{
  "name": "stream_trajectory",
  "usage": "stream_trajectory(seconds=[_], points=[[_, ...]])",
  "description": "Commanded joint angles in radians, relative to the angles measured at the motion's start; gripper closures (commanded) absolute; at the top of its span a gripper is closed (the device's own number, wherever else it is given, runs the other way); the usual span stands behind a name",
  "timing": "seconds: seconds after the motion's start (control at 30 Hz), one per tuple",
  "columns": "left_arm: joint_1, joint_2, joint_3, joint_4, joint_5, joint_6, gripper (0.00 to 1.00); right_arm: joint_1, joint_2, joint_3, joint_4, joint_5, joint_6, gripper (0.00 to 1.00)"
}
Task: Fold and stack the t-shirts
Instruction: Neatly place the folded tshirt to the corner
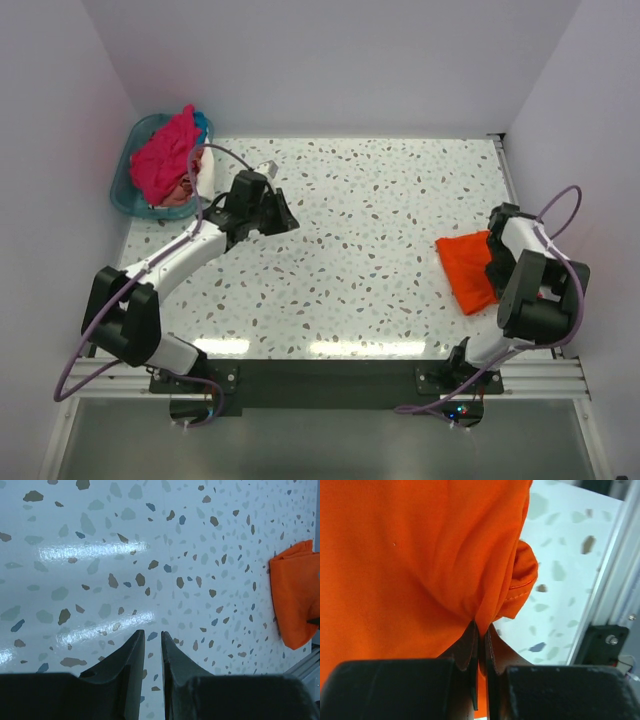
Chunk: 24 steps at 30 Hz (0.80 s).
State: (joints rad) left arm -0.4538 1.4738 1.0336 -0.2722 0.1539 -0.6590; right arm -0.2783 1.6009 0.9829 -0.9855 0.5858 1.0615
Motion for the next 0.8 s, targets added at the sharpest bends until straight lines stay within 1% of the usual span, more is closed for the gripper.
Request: stream_trajectory(seconds=[0.0,0.1,0.13,0.27,0.3,0.33,0.37,0.4,0.47,0.53,0.57,0.6,0.63,0.67,0.7,0.77], points=[[0.001,-0.056,-0.01,0.021,0.038,0.035,0.76,-0.048,-0.106,-0.029,-0.083,0.083,0.048,1.0],[0.001,-0.069,-0.015,0.018,0.049,0.036,0.76,-0.105,-0.172,-0.059,-0.11,0.091,0.04,1.0],[0.001,-0.073,-0.018,0.019,0.052,0.038,0.76,-0.137,-0.192,-0.075,-0.11,0.091,0.013,1.0],[0.001,-0.09,-0.036,0.027,0.065,0.036,0.76,-0.2,-0.271,-0.089,-0.113,0.098,-0.063,1.0],[0.001,-0.095,-0.043,0.028,0.067,0.035,0.76,-0.203,-0.285,-0.087,-0.102,0.095,-0.086,0.84],[0.001,-0.099,-0.046,0.031,0.068,0.036,0.76,-0.206,-0.304,-0.078,-0.096,0.082,-0.127,0.42],[0.001,-0.102,-0.047,0.031,0.069,0.036,0.75,-0.205,-0.311,-0.069,-0.096,0.072,-0.142,0.17],[0.003,-0.107,-0.049,0.033,0.069,0.036,0.74,-0.205,-0.315,-0.058,-0.111,0.068,-0.152,0.01],[0.001,-0.118,-0.052,0.03,0.068,0.036,0.73,-0.206,-0.347,-0.021,-0.113,0.033,-0.185,0.01],[0.001,-0.125,-0.05,0.028,0.064,0.038,0.72,-0.205,-0.393,-0.015,-0.069,-0.013,-0.246,0.01],[0.003,-0.132,-0.05,0.028,0.059,0.041,0.71,-0.205,-0.454,-0.018,-0.042,-0.073,-0.271,0.01],[0.004,-0.135,-0.05,0.028,0.059,0.042,0.71,-0.203,-0.493,-0.026,0.025,-0.12,-0.302,0.01],[0.003,-0.138,-0.05,0.027,0.056,0.042,0.71,-0.203,-0.528,-0.042,0.065,-0.173,-0.364,0.01],[0.004,-0.144,-0.052,0.027,0.05,0.042,0.7,-0.203,-0.597,-0.053,0.111,-0.311,-0.4,0.01],[0.006,-0.145,-0.053,0.027,0.049,0.041,0.7,-0.203,-0.626,-0.068,0.211,-0.38,-0.431,0.01],[0.006,-0.15,-0.052,0.028,0.042,0.039,0.69,-0.173,-0.66,-0.093,0.277,-0.479,-0.451,0.01]])
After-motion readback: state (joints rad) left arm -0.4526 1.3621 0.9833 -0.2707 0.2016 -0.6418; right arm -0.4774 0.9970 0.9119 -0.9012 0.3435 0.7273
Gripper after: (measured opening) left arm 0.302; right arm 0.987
